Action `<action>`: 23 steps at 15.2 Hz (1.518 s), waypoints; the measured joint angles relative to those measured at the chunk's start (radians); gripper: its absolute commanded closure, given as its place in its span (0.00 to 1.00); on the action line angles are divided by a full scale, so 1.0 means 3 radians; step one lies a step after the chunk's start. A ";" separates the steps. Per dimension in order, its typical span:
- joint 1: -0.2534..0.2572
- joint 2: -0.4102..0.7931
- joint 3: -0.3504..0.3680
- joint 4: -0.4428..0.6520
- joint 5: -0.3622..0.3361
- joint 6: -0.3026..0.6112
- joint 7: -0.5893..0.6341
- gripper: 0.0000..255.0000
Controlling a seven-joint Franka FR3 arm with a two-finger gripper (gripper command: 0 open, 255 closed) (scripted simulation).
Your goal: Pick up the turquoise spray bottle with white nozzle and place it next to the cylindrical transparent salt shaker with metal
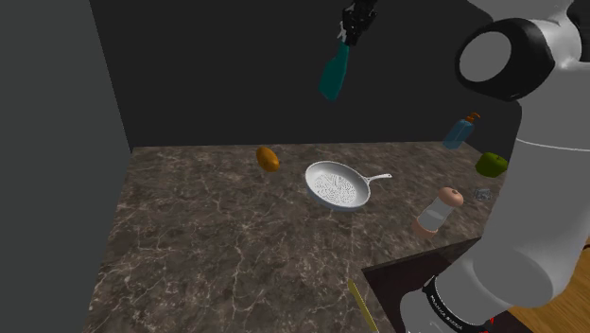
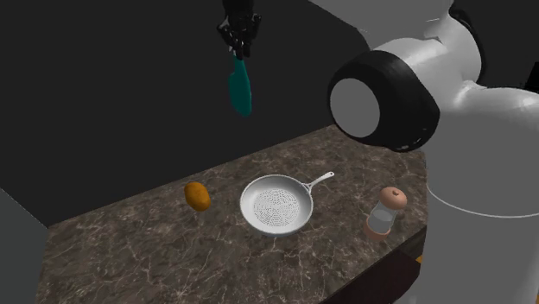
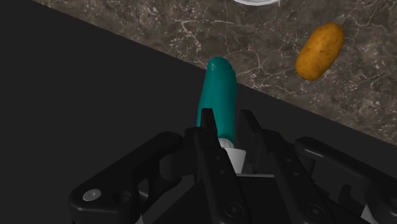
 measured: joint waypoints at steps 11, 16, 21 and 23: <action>0.0133 -0.1702 -0.0002 -0.2099 -0.0313 0.0418 0.0044 1.00; 0.0108 -0.2368 0.0012 -0.2718 -0.0428 0.0382 0.0036 1.00; 0.0066 -0.2924 0.0034 -0.3122 -0.0515 0.0237 0.0015 1.00; 0.0043 -0.3152 0.0041 -0.3238 -0.0548 0.0131 -0.0006 1.00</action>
